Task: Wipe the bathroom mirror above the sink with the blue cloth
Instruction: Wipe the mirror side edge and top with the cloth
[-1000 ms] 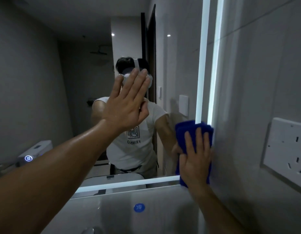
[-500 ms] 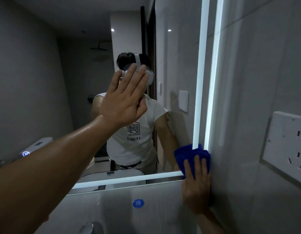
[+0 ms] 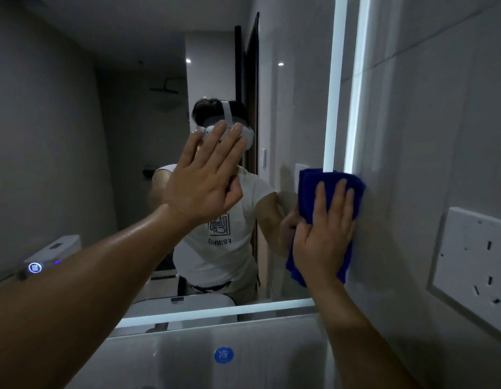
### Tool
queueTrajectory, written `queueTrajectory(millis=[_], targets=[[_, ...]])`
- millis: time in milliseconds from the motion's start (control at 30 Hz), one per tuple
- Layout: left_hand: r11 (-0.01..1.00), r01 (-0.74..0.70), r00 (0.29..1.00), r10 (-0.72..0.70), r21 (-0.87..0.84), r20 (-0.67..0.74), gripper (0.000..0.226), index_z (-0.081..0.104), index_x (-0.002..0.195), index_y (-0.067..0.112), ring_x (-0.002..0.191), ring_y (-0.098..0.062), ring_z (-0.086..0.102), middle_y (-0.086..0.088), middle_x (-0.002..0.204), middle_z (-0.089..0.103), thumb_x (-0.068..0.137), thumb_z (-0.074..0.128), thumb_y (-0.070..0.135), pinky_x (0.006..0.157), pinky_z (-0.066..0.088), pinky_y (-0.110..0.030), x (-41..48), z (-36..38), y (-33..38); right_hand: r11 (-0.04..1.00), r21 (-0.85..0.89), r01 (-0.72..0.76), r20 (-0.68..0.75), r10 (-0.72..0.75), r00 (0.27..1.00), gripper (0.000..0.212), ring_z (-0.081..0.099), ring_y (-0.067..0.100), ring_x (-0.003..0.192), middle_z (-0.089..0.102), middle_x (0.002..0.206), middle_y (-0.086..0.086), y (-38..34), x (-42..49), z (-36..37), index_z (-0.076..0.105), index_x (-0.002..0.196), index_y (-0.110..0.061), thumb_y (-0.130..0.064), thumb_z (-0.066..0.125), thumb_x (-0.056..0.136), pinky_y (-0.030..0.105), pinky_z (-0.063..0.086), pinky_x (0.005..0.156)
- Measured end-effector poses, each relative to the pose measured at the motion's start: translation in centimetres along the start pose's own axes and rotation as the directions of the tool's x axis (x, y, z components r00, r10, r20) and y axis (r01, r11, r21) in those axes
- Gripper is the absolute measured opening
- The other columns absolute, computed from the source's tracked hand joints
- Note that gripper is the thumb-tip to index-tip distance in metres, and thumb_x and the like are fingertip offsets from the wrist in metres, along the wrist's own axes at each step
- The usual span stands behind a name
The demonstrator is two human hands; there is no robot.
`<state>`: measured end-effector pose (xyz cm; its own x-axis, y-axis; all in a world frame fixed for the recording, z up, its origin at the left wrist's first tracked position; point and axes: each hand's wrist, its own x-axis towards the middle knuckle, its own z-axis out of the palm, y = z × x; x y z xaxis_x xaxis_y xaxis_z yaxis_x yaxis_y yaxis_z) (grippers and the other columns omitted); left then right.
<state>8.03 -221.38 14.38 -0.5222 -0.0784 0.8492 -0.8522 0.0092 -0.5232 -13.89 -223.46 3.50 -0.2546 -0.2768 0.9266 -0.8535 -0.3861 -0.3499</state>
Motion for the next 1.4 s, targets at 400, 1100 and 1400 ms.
queueTrajectory(millis=[400,1100,1400], targets=[[1.000,-0.017,1.000,0.017,0.002,-0.023,0.064,0.033,0.153,0.006,0.150,-0.030,0.024,-0.014,0.160,0.029,0.097,0.043,0.035,0.120,0.020,-0.053,0.1,0.2,-0.1,0.991,-0.123,0.060,0.144,-0.042,0.989,0.082,0.021,0.039,0.145,0.004,0.166,0.002,8.1,-19.6,1.7,0.026,0.152,-0.017,-0.001,0.053,0.076,0.052,0.018,0.117],[1.000,0.000,1.000,0.001,-0.008,0.019,0.068,0.032,0.154,0.006,0.150,-0.030,0.023,-0.013,0.161,0.027,0.093,0.049,0.033,0.118,0.024,-0.056,0.1,0.0,-0.1,0.992,-0.095,0.084,0.161,-0.068,0.985,0.064,0.020,0.039,0.143,0.001,0.166,0.003,3.8,-8.3,0.2,0.027,0.151,-0.018,-0.028,0.038,0.088,0.066,0.032,0.106],[1.000,0.000,0.999,0.000,-0.009,0.032,0.068,0.036,0.152,0.006,0.150,-0.029,0.024,-0.013,0.161,0.028,0.092,0.049,0.036,0.118,0.025,-0.054,0.0,-0.1,-0.3,1.000,0.020,0.017,-0.013,-0.017,1.000,0.071,0.005,0.027,0.152,0.009,0.165,0.006,-6.1,14.9,-2.7,0.021,0.157,-0.024,-0.021,0.036,0.087,0.053,0.011,0.118]])
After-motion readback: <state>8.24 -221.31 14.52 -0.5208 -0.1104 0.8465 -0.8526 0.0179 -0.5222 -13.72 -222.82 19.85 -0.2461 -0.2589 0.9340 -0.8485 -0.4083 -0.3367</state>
